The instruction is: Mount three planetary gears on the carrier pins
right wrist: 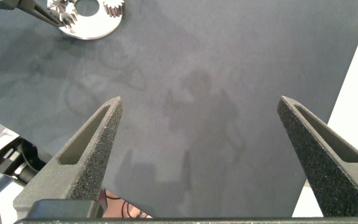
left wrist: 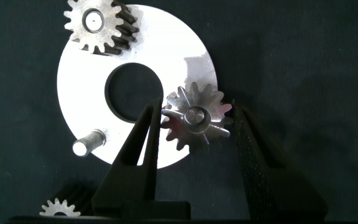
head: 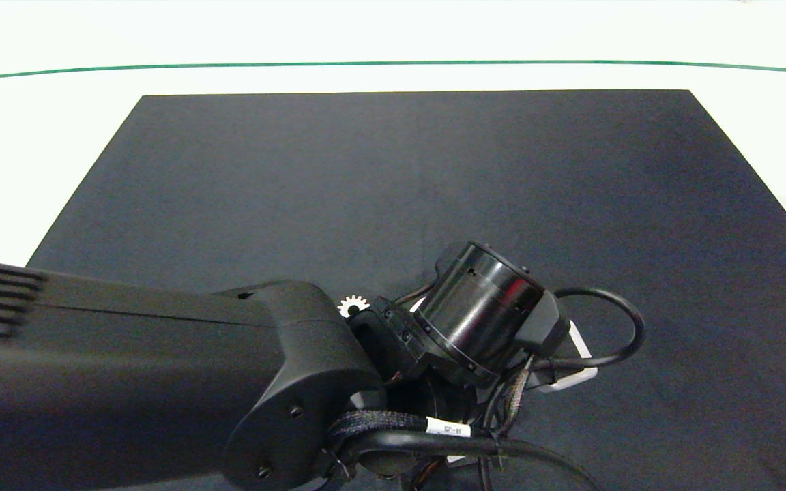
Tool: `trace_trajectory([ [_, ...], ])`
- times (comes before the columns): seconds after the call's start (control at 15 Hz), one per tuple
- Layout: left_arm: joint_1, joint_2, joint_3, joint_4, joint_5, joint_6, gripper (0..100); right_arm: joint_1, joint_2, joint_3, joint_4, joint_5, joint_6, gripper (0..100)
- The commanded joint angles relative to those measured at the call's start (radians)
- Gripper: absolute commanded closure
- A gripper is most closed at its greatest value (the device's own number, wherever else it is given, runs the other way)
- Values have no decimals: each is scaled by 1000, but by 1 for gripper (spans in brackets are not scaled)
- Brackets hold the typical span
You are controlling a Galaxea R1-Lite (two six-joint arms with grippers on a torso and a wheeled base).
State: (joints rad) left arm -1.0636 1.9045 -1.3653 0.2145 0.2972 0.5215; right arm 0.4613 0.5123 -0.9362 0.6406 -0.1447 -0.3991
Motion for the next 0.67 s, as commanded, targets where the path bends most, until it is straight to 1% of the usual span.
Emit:
trace_trajectory([
  [0.07, -1, -7, 2, 0, 2, 2, 90, 0, 0, 0, 4, -1, -3, 0],
  [0.33, -2, -7, 22, -1, -3, 0, 90, 0, 0, 0, 4, -1, -3, 0],
  [0.67, -2, -2, 25, -7, -9, 0, 90, 0, -2, 0, 4, -3, -3, 0],
])
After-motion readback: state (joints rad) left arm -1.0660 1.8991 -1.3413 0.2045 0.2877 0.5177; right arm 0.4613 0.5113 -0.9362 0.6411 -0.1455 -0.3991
